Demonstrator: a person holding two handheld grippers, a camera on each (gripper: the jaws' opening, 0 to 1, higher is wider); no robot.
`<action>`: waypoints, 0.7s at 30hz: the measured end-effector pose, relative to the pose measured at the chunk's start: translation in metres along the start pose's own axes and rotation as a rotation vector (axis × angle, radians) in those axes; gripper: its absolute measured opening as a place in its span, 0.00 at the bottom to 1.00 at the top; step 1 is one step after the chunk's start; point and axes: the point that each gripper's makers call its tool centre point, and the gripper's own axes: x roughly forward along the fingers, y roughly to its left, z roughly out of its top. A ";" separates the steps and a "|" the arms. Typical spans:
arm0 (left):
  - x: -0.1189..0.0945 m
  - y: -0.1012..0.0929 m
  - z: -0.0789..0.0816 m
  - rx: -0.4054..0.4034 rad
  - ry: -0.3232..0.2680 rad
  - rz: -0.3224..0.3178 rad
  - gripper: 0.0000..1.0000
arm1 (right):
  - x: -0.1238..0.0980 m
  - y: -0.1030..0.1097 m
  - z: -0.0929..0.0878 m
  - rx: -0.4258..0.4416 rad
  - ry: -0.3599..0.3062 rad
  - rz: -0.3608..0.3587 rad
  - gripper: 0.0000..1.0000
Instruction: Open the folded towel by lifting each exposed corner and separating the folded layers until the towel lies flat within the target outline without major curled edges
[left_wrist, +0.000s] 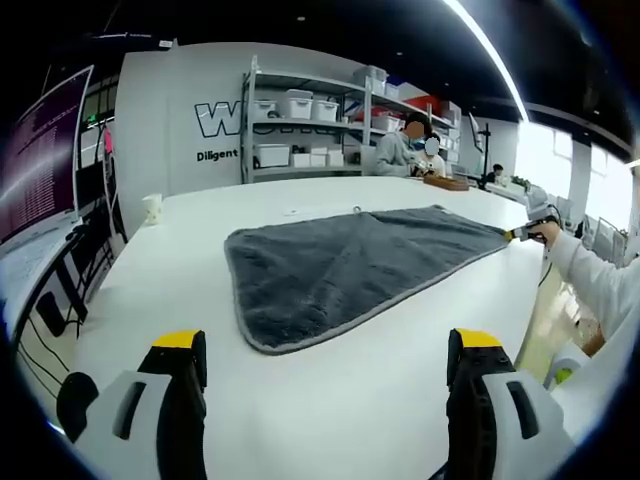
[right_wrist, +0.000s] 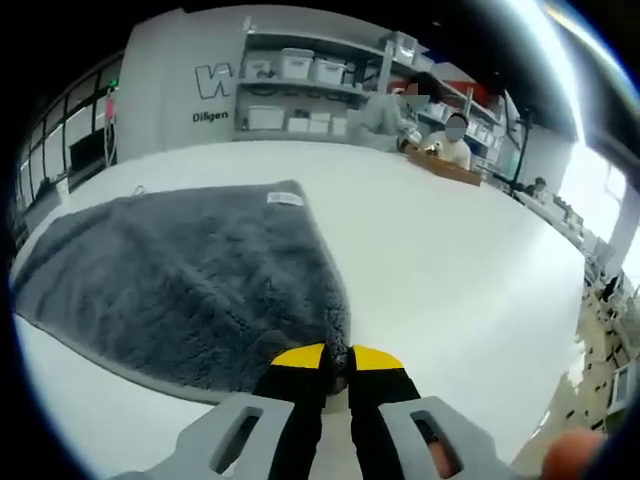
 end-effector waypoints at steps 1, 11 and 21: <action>0.000 0.000 0.000 0.000 0.000 0.000 0.99 | -0.001 -0.001 -0.001 0.001 0.001 -0.001 0.02; 0.000 0.001 -0.002 -0.002 0.004 0.001 0.99 | -0.004 -0.004 -0.008 0.019 0.009 -0.003 0.03; -0.001 0.001 -0.002 0.000 0.003 0.004 0.99 | -0.022 -0.004 -0.004 0.070 -0.020 0.032 0.16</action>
